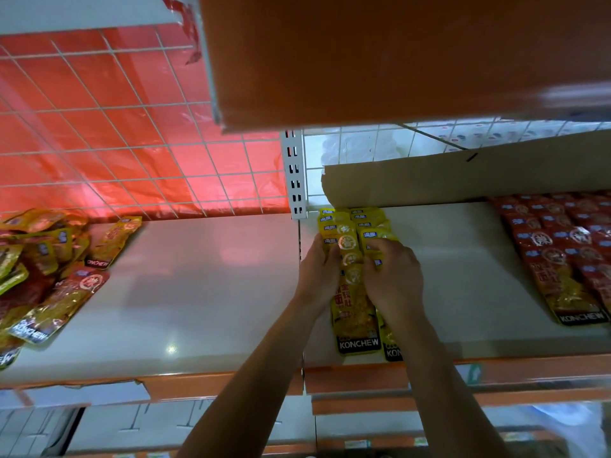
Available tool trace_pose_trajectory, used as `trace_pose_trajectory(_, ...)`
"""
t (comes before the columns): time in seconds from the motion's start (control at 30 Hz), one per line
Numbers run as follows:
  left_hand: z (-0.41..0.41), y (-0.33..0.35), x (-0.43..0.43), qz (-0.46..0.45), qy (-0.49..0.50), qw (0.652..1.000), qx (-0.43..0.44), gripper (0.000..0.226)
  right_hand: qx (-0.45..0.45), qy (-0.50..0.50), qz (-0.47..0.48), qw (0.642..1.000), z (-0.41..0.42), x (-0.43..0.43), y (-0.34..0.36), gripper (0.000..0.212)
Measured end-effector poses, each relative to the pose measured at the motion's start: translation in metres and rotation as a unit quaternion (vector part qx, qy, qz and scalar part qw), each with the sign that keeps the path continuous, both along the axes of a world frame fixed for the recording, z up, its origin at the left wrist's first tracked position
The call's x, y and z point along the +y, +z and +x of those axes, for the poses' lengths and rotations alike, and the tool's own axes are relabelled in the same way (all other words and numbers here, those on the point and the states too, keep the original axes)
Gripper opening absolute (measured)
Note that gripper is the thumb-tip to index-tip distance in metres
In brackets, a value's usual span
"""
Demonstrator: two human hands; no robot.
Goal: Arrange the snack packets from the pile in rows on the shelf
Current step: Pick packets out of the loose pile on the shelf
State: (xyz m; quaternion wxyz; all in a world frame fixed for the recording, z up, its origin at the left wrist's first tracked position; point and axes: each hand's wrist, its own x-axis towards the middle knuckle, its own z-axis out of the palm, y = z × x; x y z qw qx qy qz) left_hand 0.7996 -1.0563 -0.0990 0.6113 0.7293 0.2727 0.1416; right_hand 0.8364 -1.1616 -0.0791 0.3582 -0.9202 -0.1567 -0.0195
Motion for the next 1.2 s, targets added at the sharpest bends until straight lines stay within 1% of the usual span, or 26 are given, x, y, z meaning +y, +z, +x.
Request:
trace_pose_trajectory(0.1,-0.005,0.003,0.007,0.048,-0.004,0.999,0.004,0.022,-0.009,0.024,-0.002,1.000,-0.005,0.011,0.001,0.033)
trace_pose_trajectory(0.17,-0.011,0.003,0.019,0.127,-0.003,0.991,0.041,0.032,-0.016,0.044,-0.012,0.999,-0.010,0.022,0.001,0.033)
trace_pose_trajectory(0.23,-0.019,0.004,0.034,0.222,0.007,0.972,0.072,0.041,-0.024,0.071,-0.025,0.997,-0.016,0.037,0.000,0.033)
trace_pose_trajectory(0.3,-0.029,0.006,0.049,0.291,0.019,0.953,0.086,0.042,-0.028,0.098,-0.035,0.994,-0.023,0.056,0.000,0.034)
trace_pose_trajectory(0.4,-0.047,0.005,0.075,0.376,0.049,0.917,0.121,0.042,-0.035,0.131,-0.048,0.990,-0.034,0.086,-0.001,0.037)
trace_pose_trajectory(0.5,-0.069,0.003,0.104,0.433,0.076,0.886,0.145,0.041,-0.056,0.165,-0.074,0.982,-0.049,0.119,-0.002,0.039)
trace_pose_trajectory(0.63,-0.100,0.000,0.146,0.460,0.114,0.860,0.191,0.043,-0.058,0.188,-0.085,0.977,-0.078,0.167,-0.005,0.039)
trace_pose_trajectory(0.8,-0.138,-0.001,0.197,0.449,0.149,0.851,0.228,0.049,-0.050,0.247,-0.093,0.963,-0.109,0.223,-0.006,0.042)
trace_pose_trajectory(0.9,-0.160,-0.002,0.227,0.451,0.163,0.835,0.272,0.050,-0.045,0.287,-0.110,0.951,-0.121,0.256,-0.007,0.042)
trace_pose_trajectory(1.0,-0.180,-0.003,0.256,0.452,0.184,0.813,0.317,0.043,-0.039,0.326,-0.143,0.934,-0.129,0.289,-0.010,0.040)
trace_pose_trajectory(1.07,-0.192,-0.003,0.271,0.443,0.212,0.807,0.327,0.033,-0.042,0.345,-0.160,0.924,-0.134,0.309,-0.013,0.038)
trace_pose_trajectory(1.2,-0.213,-0.008,0.293,0.431,0.237,0.799,0.345,0.027,-0.062,0.349,-0.166,0.920,-0.140,0.347,-0.022,0.038)
